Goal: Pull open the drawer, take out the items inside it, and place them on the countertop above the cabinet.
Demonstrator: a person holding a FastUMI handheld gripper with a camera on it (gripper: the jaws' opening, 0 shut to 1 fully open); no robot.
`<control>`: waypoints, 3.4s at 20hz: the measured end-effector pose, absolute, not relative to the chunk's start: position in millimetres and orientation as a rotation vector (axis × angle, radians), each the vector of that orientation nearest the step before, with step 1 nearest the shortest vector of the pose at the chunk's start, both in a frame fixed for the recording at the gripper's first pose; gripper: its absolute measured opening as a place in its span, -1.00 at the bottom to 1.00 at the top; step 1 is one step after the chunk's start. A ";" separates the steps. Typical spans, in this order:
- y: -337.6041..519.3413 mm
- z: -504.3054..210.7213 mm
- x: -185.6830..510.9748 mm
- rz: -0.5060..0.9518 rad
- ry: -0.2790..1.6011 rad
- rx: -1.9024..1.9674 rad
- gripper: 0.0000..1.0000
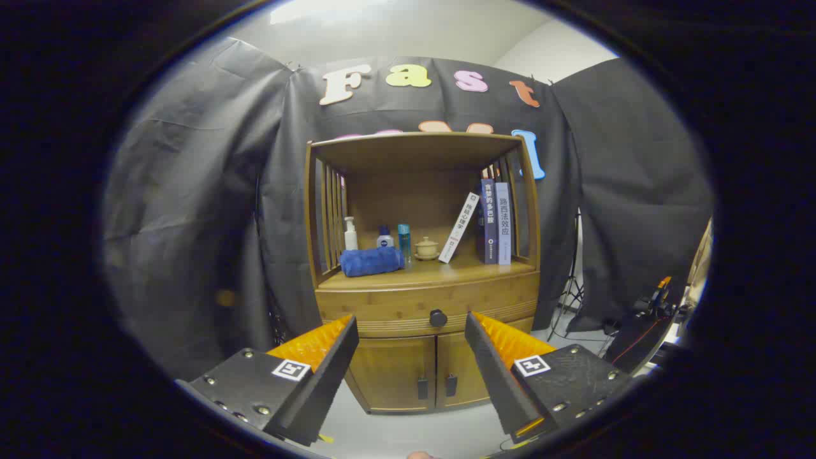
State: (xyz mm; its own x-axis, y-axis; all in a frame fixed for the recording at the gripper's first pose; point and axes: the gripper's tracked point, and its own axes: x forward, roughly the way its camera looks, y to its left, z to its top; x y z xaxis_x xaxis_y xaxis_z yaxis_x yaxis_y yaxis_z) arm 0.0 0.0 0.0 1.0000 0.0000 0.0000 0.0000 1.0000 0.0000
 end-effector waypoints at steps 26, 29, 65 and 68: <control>-26.8 -39.6 50.3 -0.066 0.042 -0.006 1.00; -30.0 -61.8 79.3 -0.065 0.059 -0.026 1.00; -31.6 -135.8 270.7 -0.029 0.034 0.006 0.94; -45.3 -130.9 283.8 -0.040 0.016 0.059 0.48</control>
State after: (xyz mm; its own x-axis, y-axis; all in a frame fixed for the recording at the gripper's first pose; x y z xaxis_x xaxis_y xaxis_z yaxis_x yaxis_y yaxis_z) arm 283.8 -45.3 -130.9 0.9991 -0.0394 -0.0171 0.0403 0.9975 0.0588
